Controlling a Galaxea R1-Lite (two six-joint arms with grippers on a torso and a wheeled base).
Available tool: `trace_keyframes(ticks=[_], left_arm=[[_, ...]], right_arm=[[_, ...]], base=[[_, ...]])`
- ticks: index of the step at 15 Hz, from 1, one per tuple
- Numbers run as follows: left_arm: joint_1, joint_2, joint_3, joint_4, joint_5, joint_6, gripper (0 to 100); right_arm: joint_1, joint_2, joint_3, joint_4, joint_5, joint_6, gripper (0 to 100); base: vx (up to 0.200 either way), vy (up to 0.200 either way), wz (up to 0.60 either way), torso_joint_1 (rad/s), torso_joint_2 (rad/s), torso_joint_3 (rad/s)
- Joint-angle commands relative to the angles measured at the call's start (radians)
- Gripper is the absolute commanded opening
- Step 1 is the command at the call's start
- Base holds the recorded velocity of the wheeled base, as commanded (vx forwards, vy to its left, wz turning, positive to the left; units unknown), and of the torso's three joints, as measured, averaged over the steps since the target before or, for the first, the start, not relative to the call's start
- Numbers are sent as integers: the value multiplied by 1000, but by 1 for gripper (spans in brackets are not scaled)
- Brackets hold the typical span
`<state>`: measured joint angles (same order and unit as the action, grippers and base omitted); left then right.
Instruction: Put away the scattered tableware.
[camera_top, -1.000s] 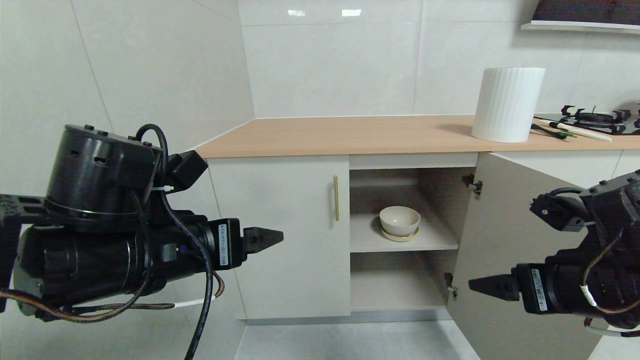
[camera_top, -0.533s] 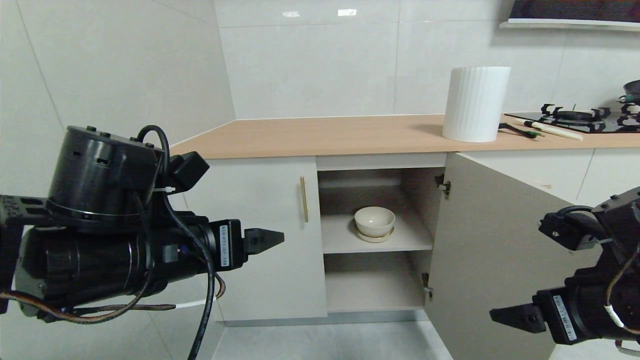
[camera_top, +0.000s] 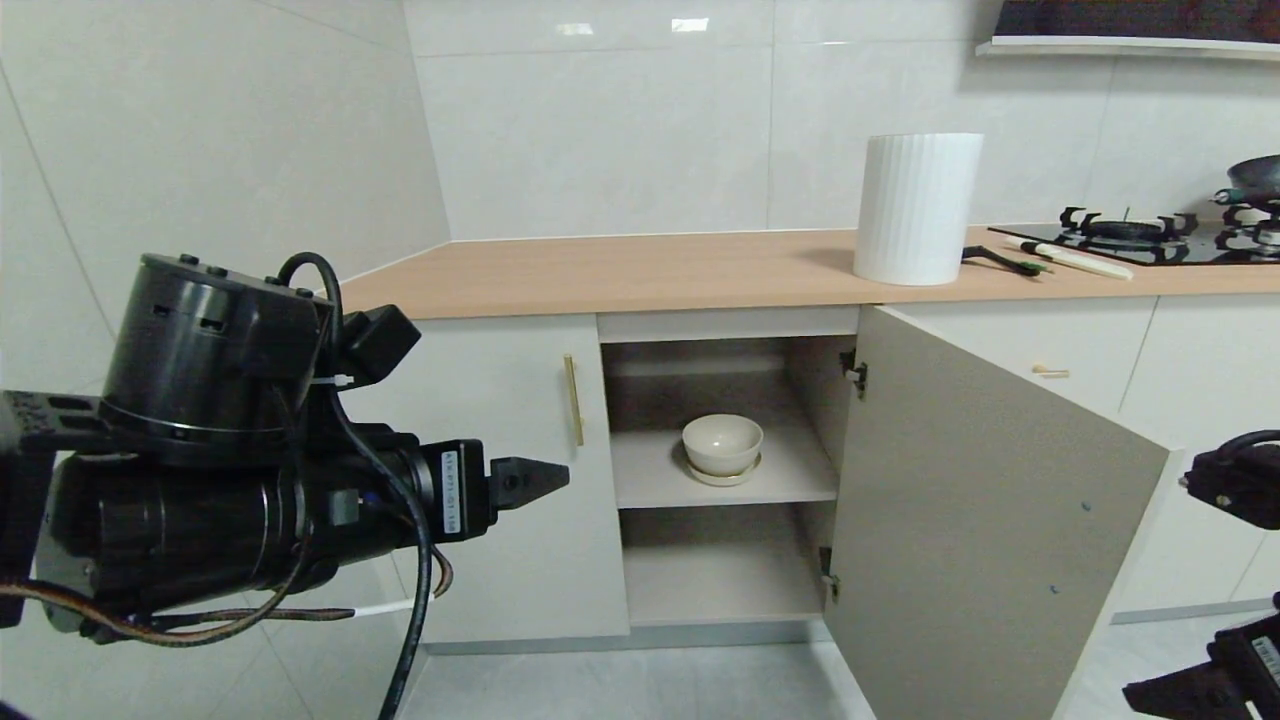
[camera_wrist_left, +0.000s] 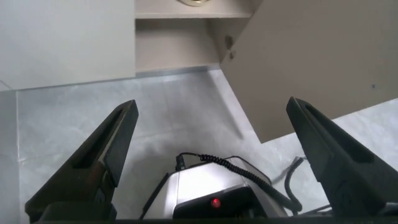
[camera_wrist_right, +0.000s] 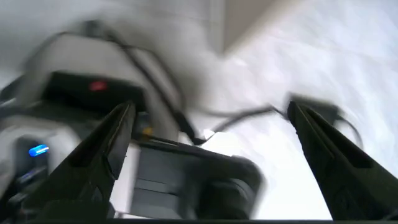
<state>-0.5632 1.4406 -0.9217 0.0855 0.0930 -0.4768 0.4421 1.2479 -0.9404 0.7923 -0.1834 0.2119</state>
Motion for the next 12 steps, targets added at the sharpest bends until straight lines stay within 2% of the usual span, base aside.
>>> trace_keyframes(ticks=[1,6,7,8,9,12], left_arm=[[2,3,0,0,1,0,100],[2,3,0,-1,1,-3,100],[2,4,0,-1,-1,-3,100],[2,3,0,-1,-1,-3,100],[2,1,-2,-1,-1,-3,100],[2,1,-2,-1,-1,-3,100]], right_arm=[[-71,-13,-26,5,-70,-2,100],[-246,21,-40,1,-237,-9,100],[-309,53,-41,-16,-249,-9,100],[-333,68,-41,-39,-251,-9,100],[-379,108,-35,-124,-251,-17,100],[-480,219,-29,-252,-249,-32,100]], base=[[0,0,0,0,0,0],[0,0,0,0,0,0],[0,0,0,0,0,0],[0,0,0,0,0,0],[0,0,0,0,0,0],[0,0,0,0,0,0]])
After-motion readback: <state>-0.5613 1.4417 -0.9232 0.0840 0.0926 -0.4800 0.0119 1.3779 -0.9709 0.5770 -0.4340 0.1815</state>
